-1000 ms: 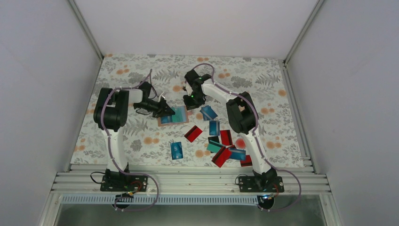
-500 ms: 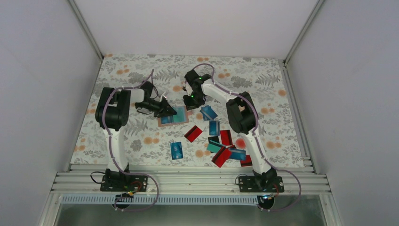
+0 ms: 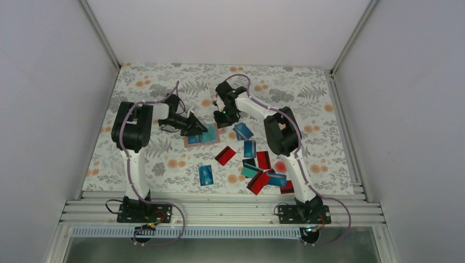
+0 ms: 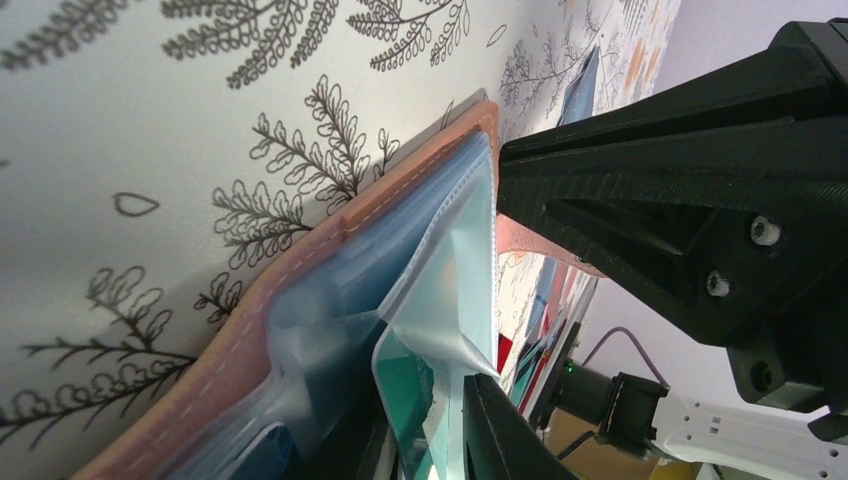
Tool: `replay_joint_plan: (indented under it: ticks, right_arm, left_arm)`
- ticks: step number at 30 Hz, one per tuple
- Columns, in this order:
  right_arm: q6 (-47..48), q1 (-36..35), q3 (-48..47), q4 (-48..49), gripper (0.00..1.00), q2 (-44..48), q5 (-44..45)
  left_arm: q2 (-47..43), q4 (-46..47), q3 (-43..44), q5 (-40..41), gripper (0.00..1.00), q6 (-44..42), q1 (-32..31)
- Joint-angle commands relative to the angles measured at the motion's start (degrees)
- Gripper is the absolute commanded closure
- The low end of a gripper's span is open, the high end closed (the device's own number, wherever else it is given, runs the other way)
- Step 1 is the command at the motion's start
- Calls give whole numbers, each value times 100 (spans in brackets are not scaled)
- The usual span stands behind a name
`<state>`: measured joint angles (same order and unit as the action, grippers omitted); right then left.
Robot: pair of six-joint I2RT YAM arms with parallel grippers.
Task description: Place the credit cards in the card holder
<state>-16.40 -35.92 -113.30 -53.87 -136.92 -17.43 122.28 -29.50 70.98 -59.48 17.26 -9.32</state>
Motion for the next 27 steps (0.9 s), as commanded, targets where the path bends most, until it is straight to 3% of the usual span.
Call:
replay_joint_plan:
  ticks: [1,27]
  right_arm:
    - [0,-126,194,-54,96,-73,-234]
    - [19,-115,161,-44,96,32,-177]
  left_arm:
    - [17,163,-29,407,80,22,-123]
    - [-853,-1089,236,1589,29,68,-306]
